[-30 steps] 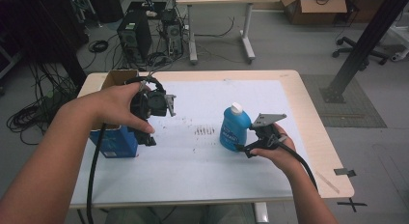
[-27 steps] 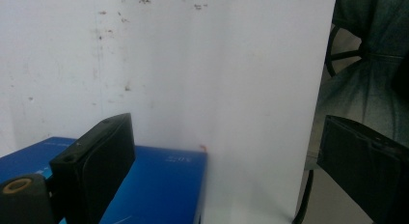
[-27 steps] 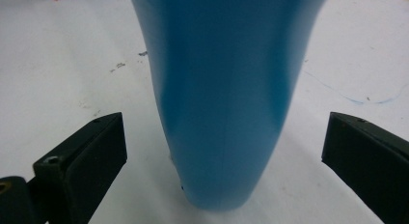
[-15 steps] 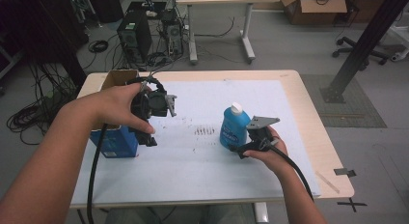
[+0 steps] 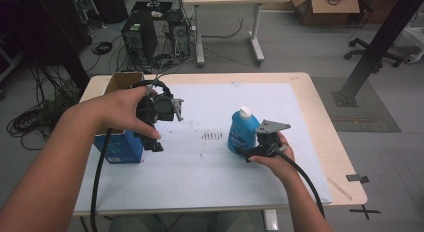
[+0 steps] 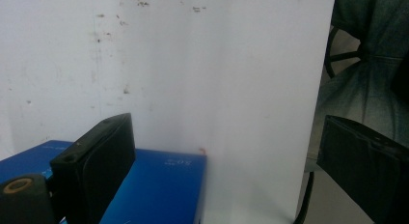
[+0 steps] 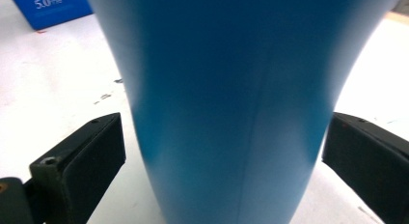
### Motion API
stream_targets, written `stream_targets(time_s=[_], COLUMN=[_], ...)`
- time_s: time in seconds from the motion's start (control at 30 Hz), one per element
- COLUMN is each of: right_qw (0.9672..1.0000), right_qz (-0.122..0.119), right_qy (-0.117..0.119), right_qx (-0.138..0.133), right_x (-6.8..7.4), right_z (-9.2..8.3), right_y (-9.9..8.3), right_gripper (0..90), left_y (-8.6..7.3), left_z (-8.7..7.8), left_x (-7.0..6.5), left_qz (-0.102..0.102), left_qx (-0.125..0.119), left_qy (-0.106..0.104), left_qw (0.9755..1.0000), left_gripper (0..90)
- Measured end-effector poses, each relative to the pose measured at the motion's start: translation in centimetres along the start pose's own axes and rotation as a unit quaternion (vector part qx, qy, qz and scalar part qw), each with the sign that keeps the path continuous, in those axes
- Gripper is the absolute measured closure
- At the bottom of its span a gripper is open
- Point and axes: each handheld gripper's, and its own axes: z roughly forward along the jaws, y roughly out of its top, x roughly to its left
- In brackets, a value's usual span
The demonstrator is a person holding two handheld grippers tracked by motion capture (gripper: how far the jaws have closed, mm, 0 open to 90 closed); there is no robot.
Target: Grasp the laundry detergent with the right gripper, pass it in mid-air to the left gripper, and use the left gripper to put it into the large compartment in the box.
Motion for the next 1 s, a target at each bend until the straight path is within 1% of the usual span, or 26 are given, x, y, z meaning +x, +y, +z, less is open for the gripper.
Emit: stream_targets(time_s=[0.03, 0.13, 0.23, 0.3, 0.47, 0.63, 0.8, 1.0], right_qw=[1.0000, 0.9999, 0.9997, 0.9995, 0.9991, 0.9983, 0.9980, 0.9979], right_qz=[-0.002, 0.005, 0.003, 0.008, 0.008, 0.014, 0.016, 0.017], right_qy=[-0.004, -0.008, -0.011, -0.009, -0.015, -0.020, -0.014, -0.012], right_qx=[-0.002, -0.011, -0.021, -0.029, -0.039, -0.053, -0.060, -0.062], right_x=[-0.01, -0.03, 0.00, -0.02, 0.08, 0.02, 0.02, 0.12], right_z=[0.01, 0.08, 0.10, 0.12, 0.28, 0.24, 0.25, 0.43], right_y=[-0.02, -0.10, -0.22, -0.31, -0.42, -0.41, -0.40, -0.47], right_gripper=[1.7, 2.0, 4.6, 5.4, 7.6, 13.0, 14.8, 16.4], left_y=[0.02, 0.11, 0.10, 0.05, 0.07, 0.04, -0.14, -0.26], left_z=[0.03, 0.06, 0.07, 0.09, 0.09, 0.12, -0.06, -0.09], left_x=[0.01, 0.03, 0.06, 0.07, 0.10, 0.11, 0.24, 0.26], left_qz=[0.000, 0.003, 0.003, 0.000, 0.001, 0.003, -0.003, -0.002], left_qx=[-0.001, 0.000, -0.001, -0.004, -0.003, -0.005, -0.010, -0.008], left_qy=[0.000, -0.001, -0.001, -0.001, -0.001, 0.000, 0.000, 0.001], left_qw=[1.0000, 1.0000, 1.0000, 1.0000, 1.0000, 1.0000, 0.9999, 1.0000], left_gripper=[6.6, 6.6, 6.6, 6.6, 6.7, 6.8, 6.8, 6.8])
